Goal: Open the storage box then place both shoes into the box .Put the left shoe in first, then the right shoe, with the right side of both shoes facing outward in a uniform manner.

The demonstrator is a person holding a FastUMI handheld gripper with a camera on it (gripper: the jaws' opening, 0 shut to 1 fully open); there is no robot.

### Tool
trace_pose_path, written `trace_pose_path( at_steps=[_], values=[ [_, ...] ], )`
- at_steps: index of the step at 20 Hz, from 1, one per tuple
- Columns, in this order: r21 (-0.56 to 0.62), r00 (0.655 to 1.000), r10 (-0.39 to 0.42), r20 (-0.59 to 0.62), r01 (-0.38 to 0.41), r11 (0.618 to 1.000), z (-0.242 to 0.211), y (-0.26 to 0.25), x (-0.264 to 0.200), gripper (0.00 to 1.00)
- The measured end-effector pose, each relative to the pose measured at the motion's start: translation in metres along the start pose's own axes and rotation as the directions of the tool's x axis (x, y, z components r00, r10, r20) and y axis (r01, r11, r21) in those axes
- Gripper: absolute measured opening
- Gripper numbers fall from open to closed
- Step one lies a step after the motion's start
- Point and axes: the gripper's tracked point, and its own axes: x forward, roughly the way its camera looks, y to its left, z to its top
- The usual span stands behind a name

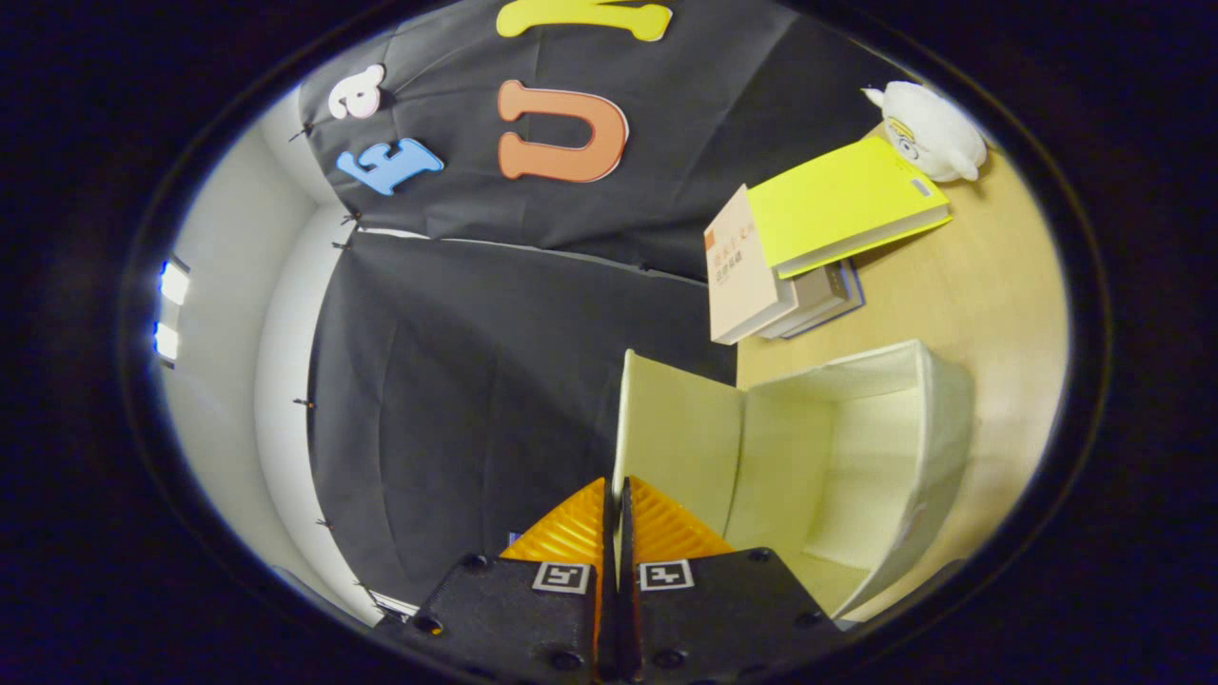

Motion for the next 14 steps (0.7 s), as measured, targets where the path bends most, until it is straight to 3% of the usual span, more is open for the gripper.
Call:
trace_pose_path(
  at_steps=[6,7,11,14],
  values=[
    [-0.021,0.997,-0.074,0.01,0.074,0.997,-0.009,0.014,0.067,0.1],
    [-0.027,0.995,-0.098,0.011,0.099,0.995,-0.011,0.013,0.075,0.17],
    [-0.05,0.984,-0.178,0.005,0.178,0.983,-0.021,0.008,0.102,0.99],
    [-0.043,0.972,-0.232,0.022,0.233,0.972,-0.022,-0.004,0.102,1.0]
  ],
)
